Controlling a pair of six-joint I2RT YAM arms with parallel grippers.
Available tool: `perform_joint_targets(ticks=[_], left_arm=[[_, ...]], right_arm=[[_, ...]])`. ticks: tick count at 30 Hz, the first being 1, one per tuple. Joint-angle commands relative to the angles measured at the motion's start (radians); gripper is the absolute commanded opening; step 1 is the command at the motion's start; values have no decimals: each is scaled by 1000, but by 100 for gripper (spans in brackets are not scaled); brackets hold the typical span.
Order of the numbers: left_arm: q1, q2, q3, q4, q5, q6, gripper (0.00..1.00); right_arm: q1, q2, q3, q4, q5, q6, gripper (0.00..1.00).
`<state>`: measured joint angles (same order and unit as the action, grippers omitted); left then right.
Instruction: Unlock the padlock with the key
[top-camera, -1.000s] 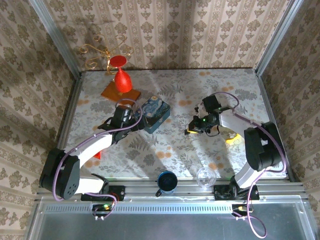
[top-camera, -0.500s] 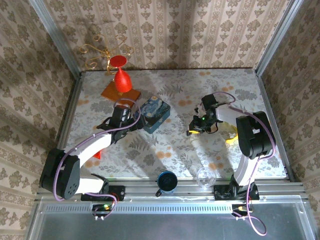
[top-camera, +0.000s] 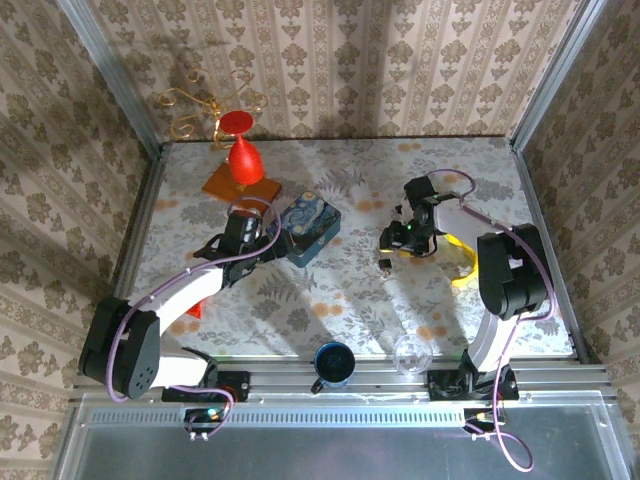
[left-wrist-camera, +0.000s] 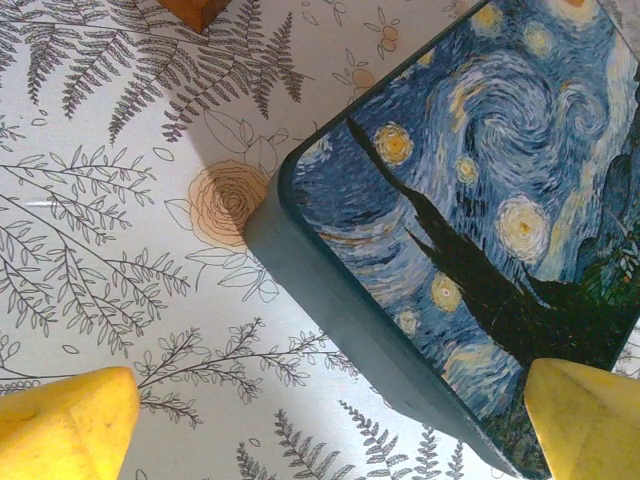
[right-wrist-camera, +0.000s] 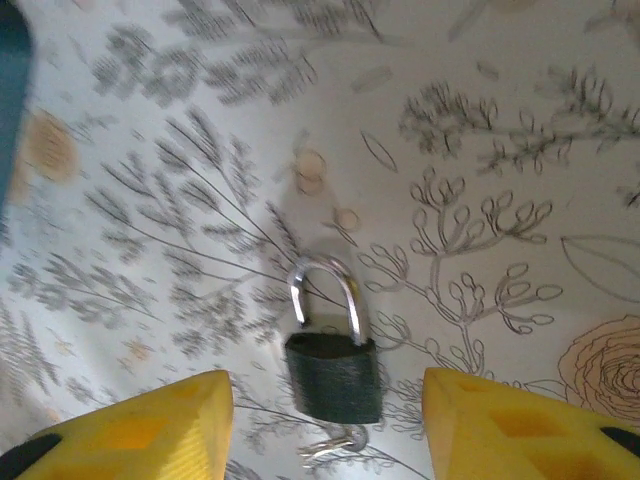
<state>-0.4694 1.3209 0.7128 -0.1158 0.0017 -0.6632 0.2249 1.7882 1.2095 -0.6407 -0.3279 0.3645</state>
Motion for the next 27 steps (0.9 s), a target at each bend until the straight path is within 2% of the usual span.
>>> perform_joint_targets(ticks=[1, 5, 12, 20, 27], left_arm=[[6, 12, 0, 32, 16, -47, 100], [4, 64, 29, 44, 47, -33, 100], [-17, 122, 73, 55, 61, -26, 97], [-20, 134, 62, 116, 84, -30, 80], [-20, 206, 104, 120, 115, -3, 74]], right_arm=[[28, -46, 75, 23, 26, 4, 60], [77, 14, 170, 87, 48, 5, 71], [160, 212, 415, 153, 106, -26, 73], [212, 421, 641, 115, 97, -36, 68], [233, 424, 580, 149, 69, -12, 51]])
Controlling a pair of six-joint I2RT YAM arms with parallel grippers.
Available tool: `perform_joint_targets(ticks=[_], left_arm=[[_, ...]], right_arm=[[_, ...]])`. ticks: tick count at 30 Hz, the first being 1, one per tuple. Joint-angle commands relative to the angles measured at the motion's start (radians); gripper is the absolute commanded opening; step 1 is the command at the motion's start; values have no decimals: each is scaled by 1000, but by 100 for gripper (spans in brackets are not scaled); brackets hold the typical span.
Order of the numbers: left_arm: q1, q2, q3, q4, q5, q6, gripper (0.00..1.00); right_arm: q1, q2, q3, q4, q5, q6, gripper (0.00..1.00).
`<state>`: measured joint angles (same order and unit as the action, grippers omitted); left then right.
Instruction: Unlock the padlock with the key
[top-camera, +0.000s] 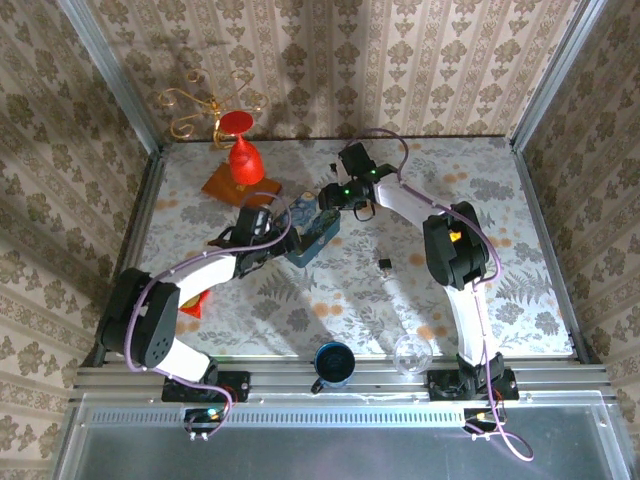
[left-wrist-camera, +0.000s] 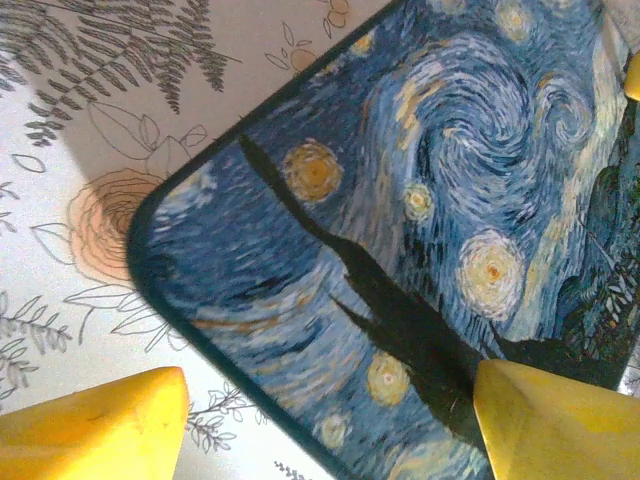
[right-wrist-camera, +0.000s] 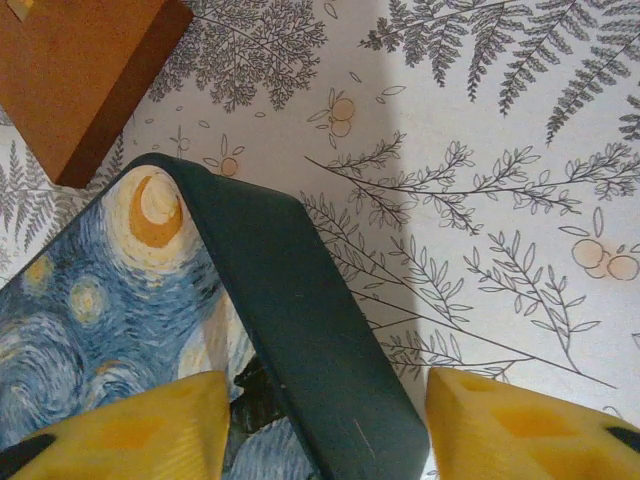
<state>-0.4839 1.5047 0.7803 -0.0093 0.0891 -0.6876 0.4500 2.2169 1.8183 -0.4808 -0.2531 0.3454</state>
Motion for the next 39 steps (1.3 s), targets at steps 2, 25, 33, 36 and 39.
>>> perform_joint_targets(ticks=[2, 25, 33, 36, 39], left_arm=[[-5, 41, 49, 27, 49, 27, 68], [-81, 75, 89, 73, 131, 12, 61], [-76, 77, 99, 73, 123, 16, 63], [-73, 68, 99, 74, 117, 16, 66], [-62, 35, 91, 59, 103, 19, 70]], right_arm=[[14, -38, -88, 7, 5, 26, 46], [42, -438, -637, 171, 115, 299, 36], [56, -508, -693, 176, 138, 342, 37], [56, -530, -698, 153, 166, 343, 38], [56, -562, -695, 109, 218, 336, 42]])
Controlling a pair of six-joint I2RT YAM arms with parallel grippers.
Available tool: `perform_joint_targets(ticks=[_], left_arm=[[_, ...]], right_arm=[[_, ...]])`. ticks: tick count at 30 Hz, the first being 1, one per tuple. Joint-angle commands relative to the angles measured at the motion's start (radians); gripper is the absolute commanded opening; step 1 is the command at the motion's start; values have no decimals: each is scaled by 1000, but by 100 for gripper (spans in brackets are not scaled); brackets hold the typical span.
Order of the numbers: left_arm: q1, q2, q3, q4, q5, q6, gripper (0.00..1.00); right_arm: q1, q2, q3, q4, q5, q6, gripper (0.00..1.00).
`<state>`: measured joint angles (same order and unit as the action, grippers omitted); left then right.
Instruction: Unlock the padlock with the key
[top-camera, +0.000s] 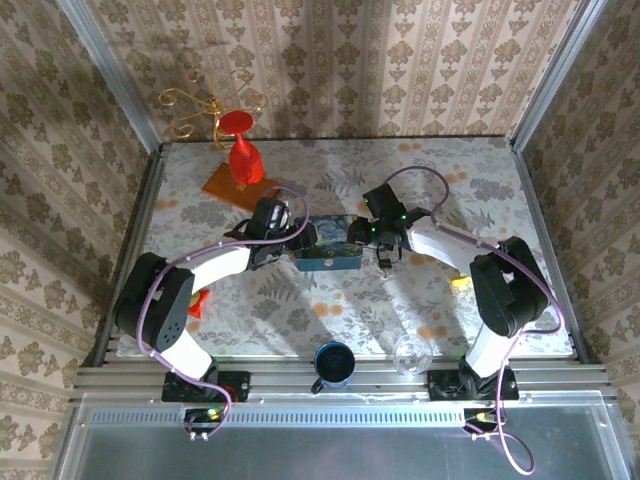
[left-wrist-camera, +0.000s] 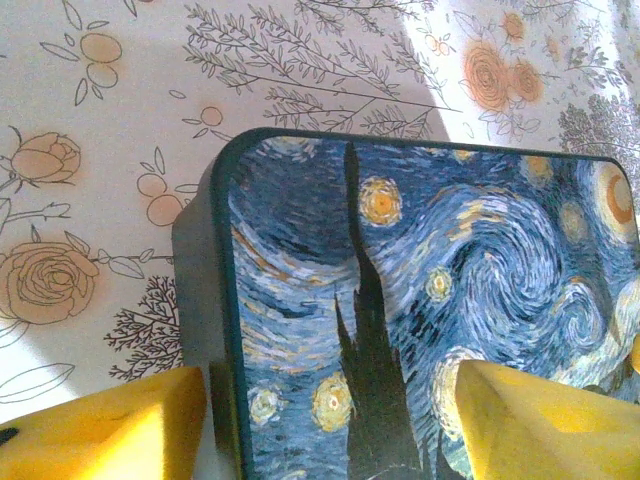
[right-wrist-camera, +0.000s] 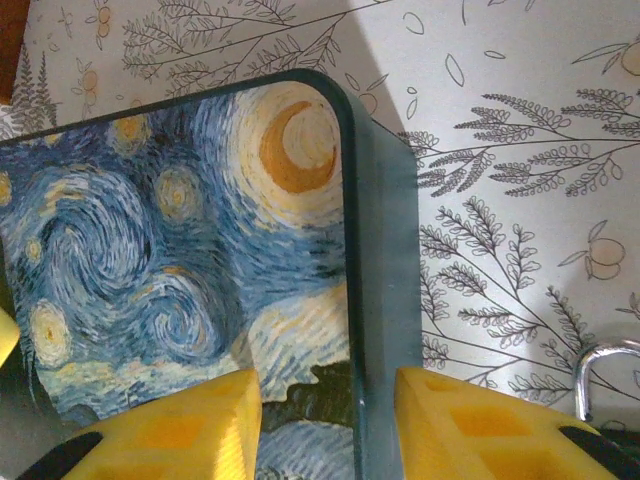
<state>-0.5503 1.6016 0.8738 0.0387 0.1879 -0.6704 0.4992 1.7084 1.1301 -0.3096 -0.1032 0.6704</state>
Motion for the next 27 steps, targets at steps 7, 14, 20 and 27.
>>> perform_joint_targets(ticks=[7, 14, 20, 27], left_arm=[[70, -252, -59, -66, -93, 34, 90], [152, -535, -169, -146, -298, 182, 100], [185, -777, -322, -116, -551, 315, 100], [255, -922, -501, 79, -663, 416, 100]], right_arm=[[7, -197, -35, -149, 212, -23, 52], [-18, -458, -158, -209, 419, -56, 68], [-82, -733, -330, -172, 540, -44, 100], [-157, -965, -488, -50, 615, -97, 100]])
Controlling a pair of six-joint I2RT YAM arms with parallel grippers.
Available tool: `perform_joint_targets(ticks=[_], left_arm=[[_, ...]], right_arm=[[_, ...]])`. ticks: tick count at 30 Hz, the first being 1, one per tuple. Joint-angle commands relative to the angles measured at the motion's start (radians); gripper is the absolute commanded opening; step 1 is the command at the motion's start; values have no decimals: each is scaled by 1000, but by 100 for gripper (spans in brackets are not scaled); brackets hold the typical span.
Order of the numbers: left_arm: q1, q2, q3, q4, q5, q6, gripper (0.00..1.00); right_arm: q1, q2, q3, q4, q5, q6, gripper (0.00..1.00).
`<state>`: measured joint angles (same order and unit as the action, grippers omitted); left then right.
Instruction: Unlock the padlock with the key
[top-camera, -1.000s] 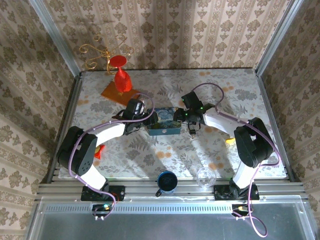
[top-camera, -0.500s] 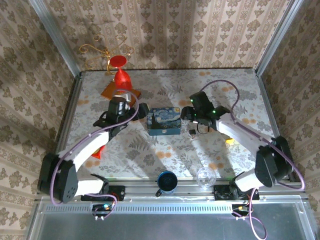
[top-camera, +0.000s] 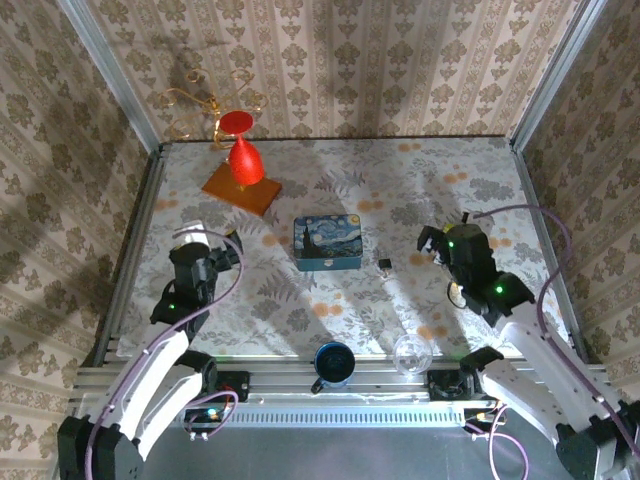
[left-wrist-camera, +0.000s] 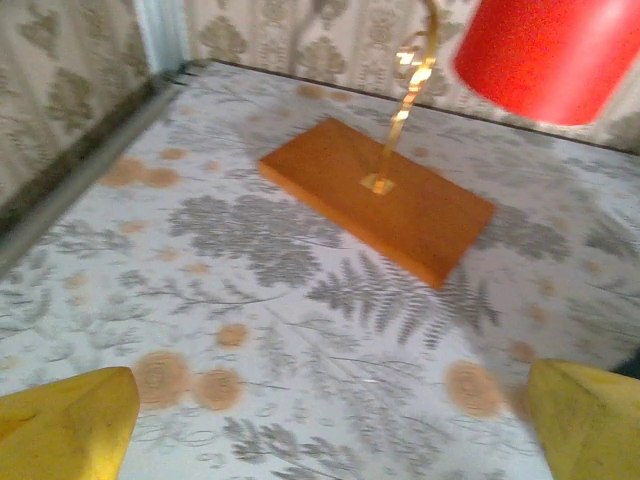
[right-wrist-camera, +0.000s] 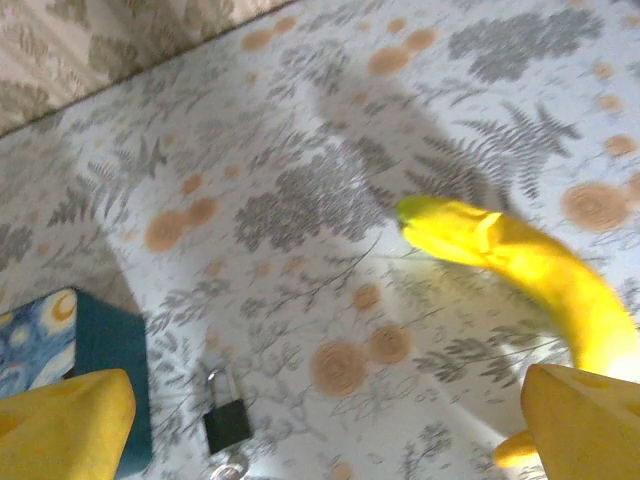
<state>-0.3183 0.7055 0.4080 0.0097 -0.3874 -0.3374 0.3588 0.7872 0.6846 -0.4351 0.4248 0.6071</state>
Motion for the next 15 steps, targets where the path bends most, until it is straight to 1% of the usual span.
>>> perform_joint_targets(ticks=[1, 6, 8, 11, 15], left_arm=[[35, -28, -54, 147, -88, 106, 100], [96, 12, -125, 317, -90, 220, 100], [130, 43, -158, 404, -80, 255, 100], [195, 110, -184, 493, -23, 282, 100], [269, 220, -190, 569, 84, 295, 100]], right_arm=[[-23, -55, -62, 102, 94, -53, 100], [-53, -42, -143, 238, 143, -129, 100], [-79, -18, -176, 293, 158, -122, 100], [-136, 38, -216, 401, 91, -151, 100], [-185, 120, -224, 497, 51, -175, 100]])
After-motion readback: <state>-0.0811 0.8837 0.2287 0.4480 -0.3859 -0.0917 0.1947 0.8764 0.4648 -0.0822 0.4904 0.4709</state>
